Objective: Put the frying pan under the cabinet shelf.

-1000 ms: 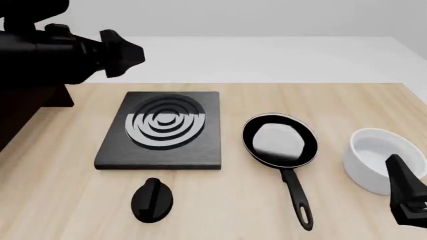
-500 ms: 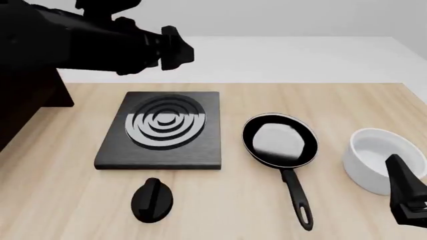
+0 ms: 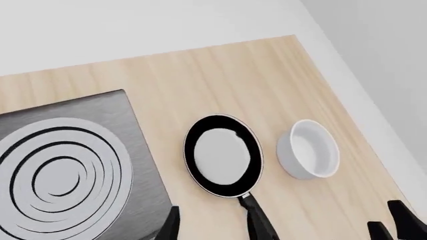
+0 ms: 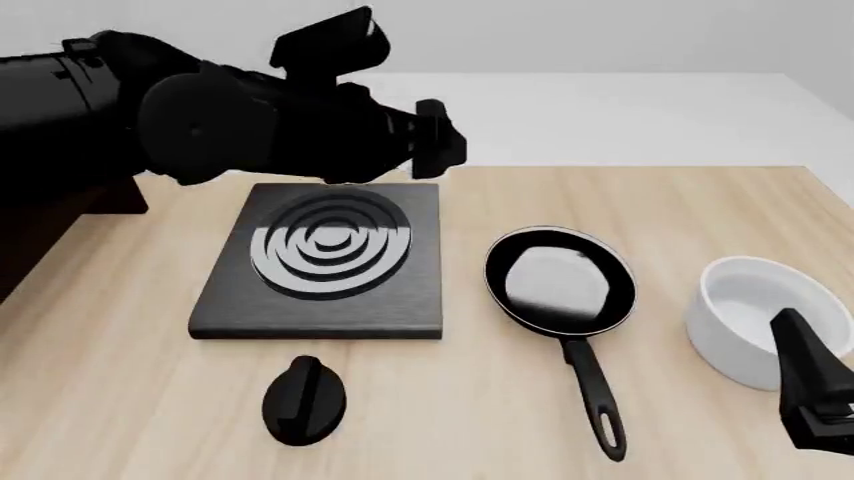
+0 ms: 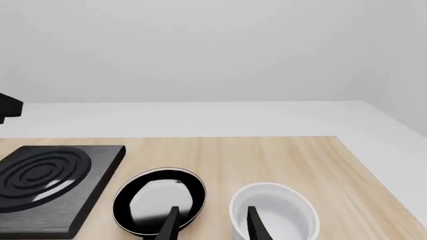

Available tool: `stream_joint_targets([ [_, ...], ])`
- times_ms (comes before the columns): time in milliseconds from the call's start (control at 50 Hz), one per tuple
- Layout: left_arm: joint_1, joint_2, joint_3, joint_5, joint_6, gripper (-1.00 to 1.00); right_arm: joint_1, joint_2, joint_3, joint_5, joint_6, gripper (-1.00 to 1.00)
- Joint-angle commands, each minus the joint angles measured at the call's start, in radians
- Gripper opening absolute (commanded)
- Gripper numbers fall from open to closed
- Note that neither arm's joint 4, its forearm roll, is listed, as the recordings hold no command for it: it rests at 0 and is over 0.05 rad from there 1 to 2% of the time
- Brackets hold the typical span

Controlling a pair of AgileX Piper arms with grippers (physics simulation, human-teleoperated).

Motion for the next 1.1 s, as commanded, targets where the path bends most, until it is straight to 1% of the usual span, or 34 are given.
stream_joint_targets([
  [20, -0.04, 0.066, 0.002, -0.056, -0.026, 1.0, 0.0, 0.005, 0.001, -0.006, 0.0, 1.0],
  [80, -0.051, 0.089, 0.012, -0.08, -0.042, 1.0, 0.0, 0.007, 0.001, -0.008, 0.0, 1.0],
  [120, -0.051, 0.094, 0.013, -0.087, -0.04, 1.0, 0.0, 0.004, 0.001, -0.004, 0.0, 1.0],
  [200, -0.071, 0.11, 0.032, -0.111, -0.067, 1.0, 0.0, -0.002, 0.001, 0.002, 0.0, 1.0],
  [280, -0.081, 0.131, 0.029, -0.127, -0.077, 1.0, 0.0, -0.002, 0.0, 0.002, 0.0, 1.0],
  [380, -0.1, 0.15, 0.041, -0.153, -0.107, 1.0, 0.0, 0.003, 0.001, -0.004, 0.0, 1.0],
  [500, -0.106, 0.18, 0.043, -0.179, -0.119, 1.0, 0.0, 0.003, 0.001, -0.004, 0.0, 1.0],
  [800, -0.164, 0.226, 0.044, -0.231, -0.167, 1.0, 0.0, 0.003, 0.001, -0.004, 0.0, 1.0],
  [920, -0.173, 0.252, 0.068, -0.27, -0.189, 1.0, 0.0, 0.003, 0.001, -0.004, 0.0, 1.0],
  [1100, -0.183, 0.266, 0.069, -0.287, -0.211, 1.0, 0.0, 0.003, 0.001, -0.004, 0.0, 1.0],
])
